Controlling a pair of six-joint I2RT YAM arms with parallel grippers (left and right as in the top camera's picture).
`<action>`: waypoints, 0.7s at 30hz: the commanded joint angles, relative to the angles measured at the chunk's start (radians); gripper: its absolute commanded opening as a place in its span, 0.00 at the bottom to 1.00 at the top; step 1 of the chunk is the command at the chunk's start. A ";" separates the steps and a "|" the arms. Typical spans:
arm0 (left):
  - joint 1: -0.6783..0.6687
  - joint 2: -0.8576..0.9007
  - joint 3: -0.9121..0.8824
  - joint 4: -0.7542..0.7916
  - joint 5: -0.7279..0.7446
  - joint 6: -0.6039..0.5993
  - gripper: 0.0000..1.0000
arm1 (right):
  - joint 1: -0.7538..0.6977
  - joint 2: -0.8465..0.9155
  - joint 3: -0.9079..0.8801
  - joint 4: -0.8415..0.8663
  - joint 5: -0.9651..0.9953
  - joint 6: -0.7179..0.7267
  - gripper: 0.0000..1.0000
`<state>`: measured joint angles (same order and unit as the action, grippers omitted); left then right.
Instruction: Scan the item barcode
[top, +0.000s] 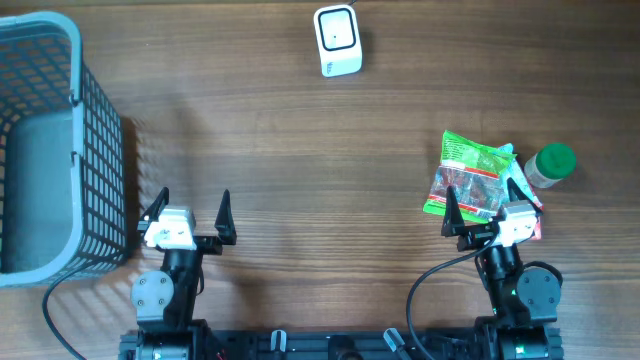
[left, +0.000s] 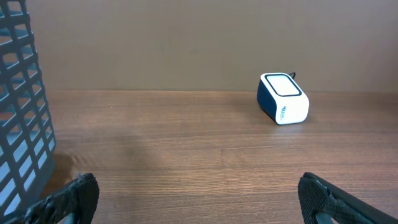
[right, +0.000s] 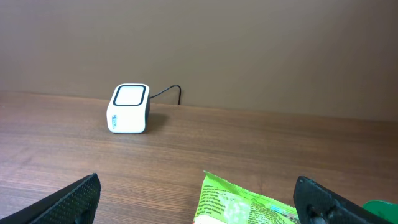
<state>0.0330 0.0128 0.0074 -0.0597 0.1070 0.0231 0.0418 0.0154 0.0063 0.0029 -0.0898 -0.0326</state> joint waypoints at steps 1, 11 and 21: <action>0.004 -0.009 -0.002 -0.006 0.030 0.018 1.00 | -0.007 -0.011 -0.001 0.003 -0.017 -0.017 1.00; 0.015 -0.009 -0.002 -0.016 -0.082 0.019 1.00 | -0.007 -0.011 -0.001 0.003 -0.017 -0.017 1.00; 0.015 -0.009 -0.002 -0.012 -0.143 0.026 1.00 | -0.007 -0.011 -0.001 0.003 -0.016 -0.017 1.00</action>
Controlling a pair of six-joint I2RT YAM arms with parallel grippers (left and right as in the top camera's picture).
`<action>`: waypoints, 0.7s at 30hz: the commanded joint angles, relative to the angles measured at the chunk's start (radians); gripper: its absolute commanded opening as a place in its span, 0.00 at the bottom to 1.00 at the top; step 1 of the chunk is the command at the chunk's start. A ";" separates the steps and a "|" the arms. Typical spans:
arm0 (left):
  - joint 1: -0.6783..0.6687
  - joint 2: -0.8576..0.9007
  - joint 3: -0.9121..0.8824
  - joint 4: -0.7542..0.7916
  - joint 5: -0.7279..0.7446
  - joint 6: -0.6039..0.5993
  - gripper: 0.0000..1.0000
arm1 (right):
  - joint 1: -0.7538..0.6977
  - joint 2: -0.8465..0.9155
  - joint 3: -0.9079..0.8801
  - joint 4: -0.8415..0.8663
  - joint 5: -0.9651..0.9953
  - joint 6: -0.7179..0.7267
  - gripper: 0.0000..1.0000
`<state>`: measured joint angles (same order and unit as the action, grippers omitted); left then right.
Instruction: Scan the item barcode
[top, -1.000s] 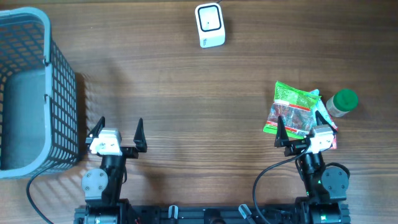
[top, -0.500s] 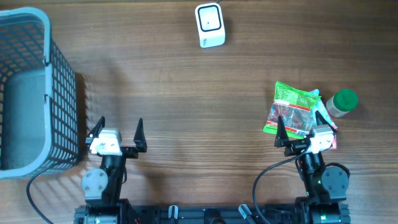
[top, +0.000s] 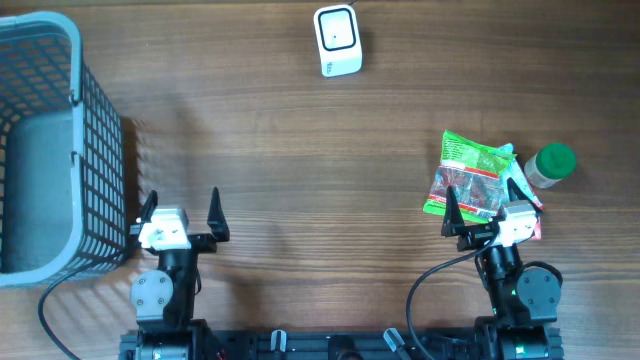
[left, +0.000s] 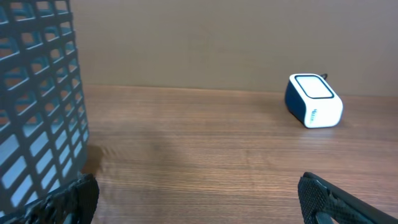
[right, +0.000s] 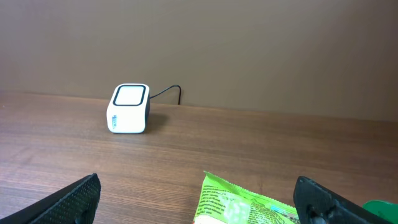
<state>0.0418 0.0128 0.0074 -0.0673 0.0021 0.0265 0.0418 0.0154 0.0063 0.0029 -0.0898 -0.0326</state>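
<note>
A white and blue barcode scanner (top: 337, 40) stands at the far middle of the table, also seen as the scanner (left: 313, 109) and the scanner (right: 129, 108). A green snack packet (top: 475, 178) lies flat at the right; its top edge shows as the packet (right: 249, 202). My right gripper (top: 478, 213) is open just short of the packet, touching nothing. My left gripper (top: 181, 207) is open and empty at the near left, beside the basket.
A grey wire basket (top: 45, 140) fills the left edge; its mesh wall (left: 37, 106) looms close to the left fingers. A green-capped bottle (top: 549, 164) lies right of the packet. The scanner's cable runs off the far edge.
My left gripper has shifted a little to the left, nearer the basket; in its view the scanner has slid rightward. The right arm, packet and bottle are unchanged.
</note>
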 joint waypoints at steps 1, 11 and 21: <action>0.006 -0.009 -0.002 -0.005 -0.037 0.023 1.00 | -0.007 -0.011 -0.001 0.003 -0.016 -0.017 1.00; 0.002 -0.009 -0.002 -0.004 -0.037 0.022 1.00 | -0.007 -0.011 -0.001 0.003 -0.016 -0.017 1.00; -0.027 -0.009 -0.002 -0.004 -0.037 0.023 1.00 | -0.007 -0.011 -0.001 0.003 -0.016 -0.017 1.00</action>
